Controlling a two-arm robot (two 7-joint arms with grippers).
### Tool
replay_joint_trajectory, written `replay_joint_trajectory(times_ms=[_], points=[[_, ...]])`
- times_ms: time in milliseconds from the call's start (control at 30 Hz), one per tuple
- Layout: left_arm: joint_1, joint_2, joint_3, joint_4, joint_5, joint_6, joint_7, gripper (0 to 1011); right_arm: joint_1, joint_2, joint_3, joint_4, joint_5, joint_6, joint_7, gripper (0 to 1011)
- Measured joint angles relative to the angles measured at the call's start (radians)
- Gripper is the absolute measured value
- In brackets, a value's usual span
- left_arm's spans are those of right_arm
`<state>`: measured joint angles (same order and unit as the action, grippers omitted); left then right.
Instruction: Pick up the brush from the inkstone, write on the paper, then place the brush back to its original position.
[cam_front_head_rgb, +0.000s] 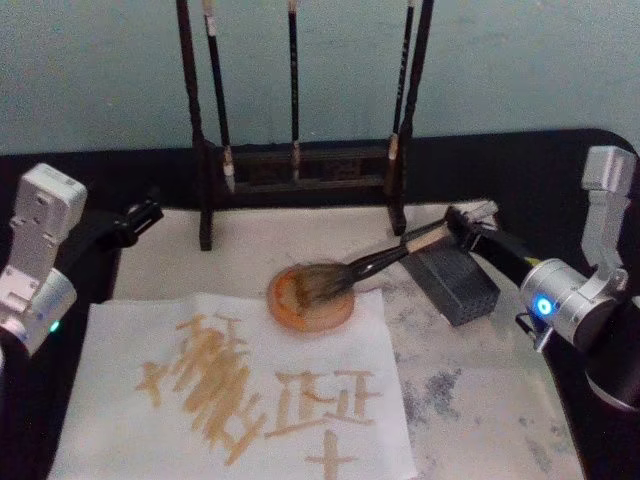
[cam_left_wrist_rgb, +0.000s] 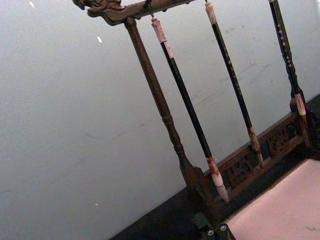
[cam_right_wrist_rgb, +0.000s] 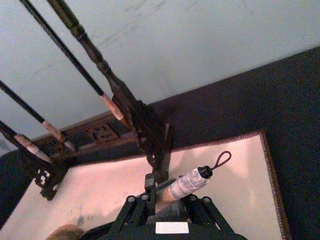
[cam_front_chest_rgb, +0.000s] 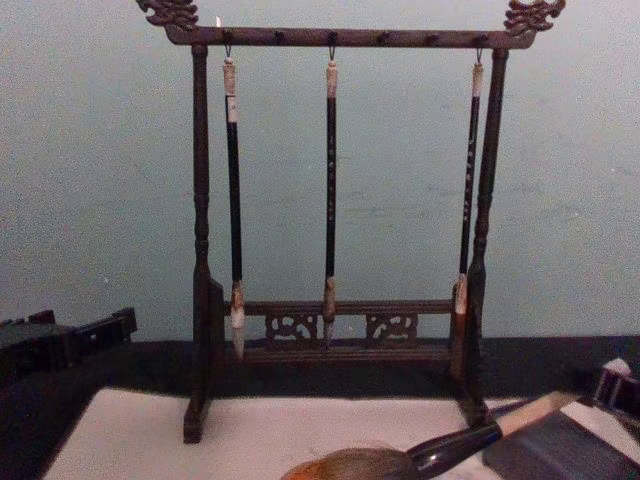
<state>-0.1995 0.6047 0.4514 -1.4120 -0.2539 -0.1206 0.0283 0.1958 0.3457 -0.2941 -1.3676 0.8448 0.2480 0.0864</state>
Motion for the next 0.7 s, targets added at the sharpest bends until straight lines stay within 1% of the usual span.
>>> replay_joint_trajectory(times_ms=[67, 200, 233, 267, 333, 500, 567, 667, 700], points=[[0.0, 0.0, 0.0, 0.0, 0.0, 0.0, 0.0, 1002, -0.008, 0.005, 0.0, -0.017, -0.006, 0.011, -0.009, 280], [0.0, 0.0, 0.0, 0.0, 0.0, 0.0, 0.0, 1002, -0.017, 0.013, -0.002, -0.041, -0.017, 0.028, -0.023, 353], [0.0, 0.0, 0.0, 0.0, 0.0, 0.0, 0.0, 1002, -0.021, 0.017, -0.004, -0.053, -0.023, 0.037, -0.034, 413], [0.0, 0.0, 0.0, 0.0, 0.0, 0.0, 0.0, 1002, -0.023, 0.018, -0.005, -0.059, -0.027, 0.04, -0.038, 427], [0.0, 0.0, 0.0, 0.0, 0.0, 0.0, 0.0, 1002, -0.029, 0.023, -0.007, -0.075, -0.038, 0.051, -0.051, 519], [0.0, 0.0, 0.0, 0.0, 0.0, 0.0, 0.0, 1000, -0.031, 0.03, -0.007, -0.096, -0.056, 0.07, -0.066, 674], [0.0, 0.0, 0.0, 0.0, 0.0, 0.0, 0.0, 1002, -0.029, 0.031, -0.005, -0.104, -0.062, 0.078, -0.07, 758], [0.0, 0.0, 0.0, 0.0, 0.0, 0.0, 0.0, 1002, -0.023, 0.031, -0.003, -0.112, -0.069, 0.087, -0.072, 815], [0.0, 0.0, 0.0, 0.0, 0.0, 0.0, 0.0, 1002, -0.022, 0.031, -0.002, -0.114, -0.07, 0.089, -0.072, 871]])
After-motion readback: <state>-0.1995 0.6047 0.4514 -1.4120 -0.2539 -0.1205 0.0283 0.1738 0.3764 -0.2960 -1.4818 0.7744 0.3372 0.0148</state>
